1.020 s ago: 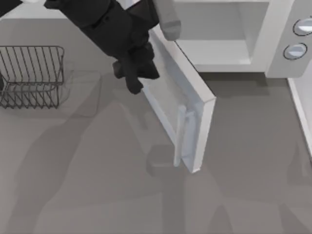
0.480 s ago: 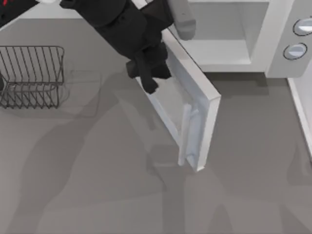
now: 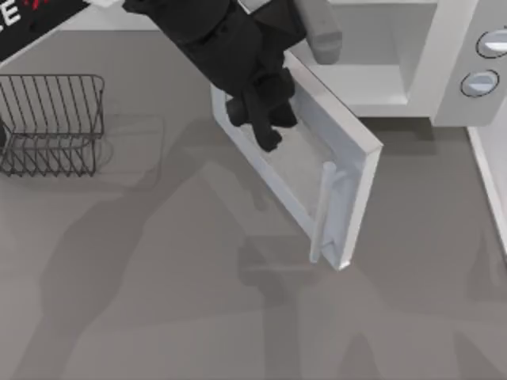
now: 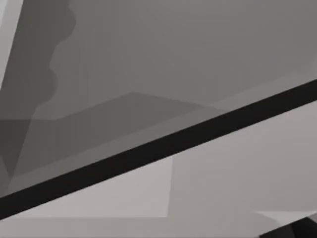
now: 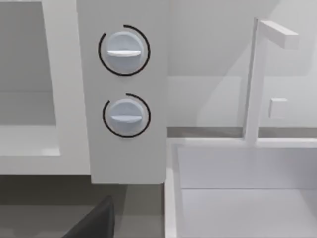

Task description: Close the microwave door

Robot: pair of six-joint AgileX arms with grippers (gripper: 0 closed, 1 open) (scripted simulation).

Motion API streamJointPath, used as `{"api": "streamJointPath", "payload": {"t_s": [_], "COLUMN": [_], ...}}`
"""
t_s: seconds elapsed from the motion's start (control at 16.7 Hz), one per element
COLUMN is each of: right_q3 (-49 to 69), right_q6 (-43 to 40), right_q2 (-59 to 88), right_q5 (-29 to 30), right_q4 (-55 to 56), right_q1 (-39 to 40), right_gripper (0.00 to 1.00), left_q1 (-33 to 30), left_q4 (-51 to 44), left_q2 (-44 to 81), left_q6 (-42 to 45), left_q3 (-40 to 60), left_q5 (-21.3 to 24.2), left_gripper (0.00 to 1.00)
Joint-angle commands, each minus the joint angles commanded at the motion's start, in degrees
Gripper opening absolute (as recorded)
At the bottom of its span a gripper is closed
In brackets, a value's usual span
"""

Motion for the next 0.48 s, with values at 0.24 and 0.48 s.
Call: {"api": "streamJointPath", "payload": {"t_s": [0.24, 0.48], "right_q3": [0.0, 0.0], "right_q6": [0.0, 0.0], "right_q2": [0.0, 0.0], "right_q5": [0.0, 0.0], "right_q4": [0.0, 0.0], "right_q1": [0.0, 0.0], "right_gripper": [1.0, 1.0], "left_q1": [0.11, -1.86], "left_q4": [-0.04, -0.12], "left_q2": [-0.08, 1.95], "left_q6": [-0.05, -1.94], "left_q3": [-0.05, 2.62], "left_q5": [0.05, -0.66], "left_gripper": [0.0, 0.0]}}
